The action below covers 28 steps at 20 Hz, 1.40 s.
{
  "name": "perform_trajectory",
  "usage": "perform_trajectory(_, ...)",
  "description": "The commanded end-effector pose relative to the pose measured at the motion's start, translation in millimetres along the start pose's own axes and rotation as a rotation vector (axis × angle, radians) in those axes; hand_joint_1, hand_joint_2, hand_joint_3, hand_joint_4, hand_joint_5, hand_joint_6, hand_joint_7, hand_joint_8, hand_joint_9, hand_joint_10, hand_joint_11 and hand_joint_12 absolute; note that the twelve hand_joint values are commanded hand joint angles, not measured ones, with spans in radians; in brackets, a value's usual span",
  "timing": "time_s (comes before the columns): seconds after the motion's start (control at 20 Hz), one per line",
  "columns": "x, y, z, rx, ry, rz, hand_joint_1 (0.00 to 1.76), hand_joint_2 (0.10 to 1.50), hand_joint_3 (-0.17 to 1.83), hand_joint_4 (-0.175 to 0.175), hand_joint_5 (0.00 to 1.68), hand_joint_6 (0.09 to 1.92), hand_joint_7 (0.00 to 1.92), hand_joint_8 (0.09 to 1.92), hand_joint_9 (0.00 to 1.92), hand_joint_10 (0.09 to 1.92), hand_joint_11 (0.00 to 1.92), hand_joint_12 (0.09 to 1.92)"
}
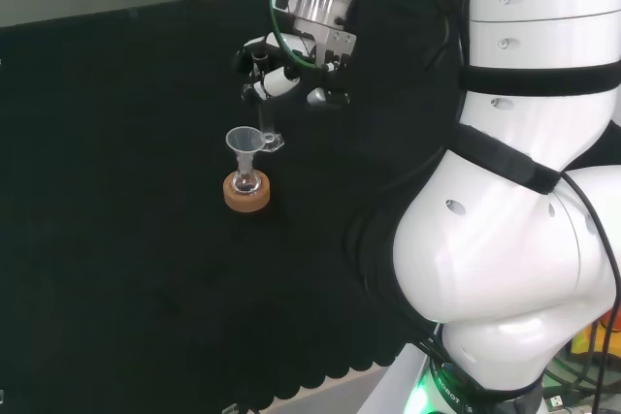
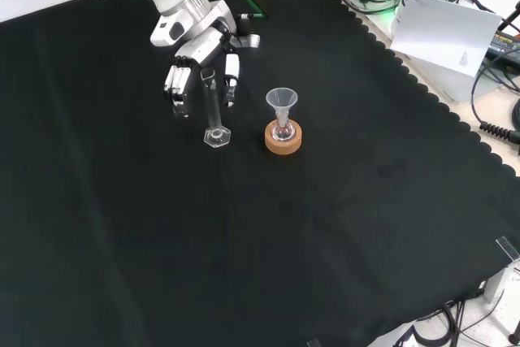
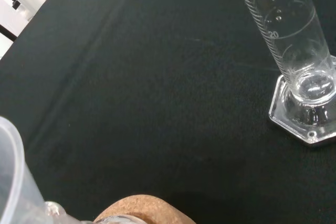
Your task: Put the graduated cylinder back on the table.
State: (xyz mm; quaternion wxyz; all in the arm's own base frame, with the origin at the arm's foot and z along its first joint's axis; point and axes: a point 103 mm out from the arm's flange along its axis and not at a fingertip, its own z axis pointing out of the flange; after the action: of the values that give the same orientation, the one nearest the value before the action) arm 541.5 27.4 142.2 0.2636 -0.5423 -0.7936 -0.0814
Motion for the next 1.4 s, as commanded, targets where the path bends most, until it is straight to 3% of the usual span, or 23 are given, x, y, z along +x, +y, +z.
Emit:
perform_trajectory(0.05, -2.1, -5.2, -5.3, -0.012, 0.006, 0.006, 0.87, 0.93, -0.17, -0.073, 0.33, 0.28, 0.21, 0.72, 0.46, 0.66, 0.3, 1.36)
perform_trajectory(0.35, -0.2, -18.6, -16.9, -0.029, 0.0, 0.003, 0.78, 0.89, -0.17, -0.074, 0.29, 0.13, 0.08, 0.72, 0.32, 0.74, 0.19, 1.44)
perform_trajectory(0.7, 10.0, -42.8, -42.3, -0.075, -0.022, 0.01, 0.74, 0.87, -0.17, -0.075, 0.28, 0.1, 0.05, 0.72, 0.28, 0.74, 0.17, 1.45)
perform_trajectory(1.4, 43.1, -128.3, -103.7, -0.193, -0.099, 0.051, 0.71, 0.86, -0.17, -0.075, 0.28, 0.09, 0.03, 0.72, 0.26, 0.77, 0.16, 1.47)
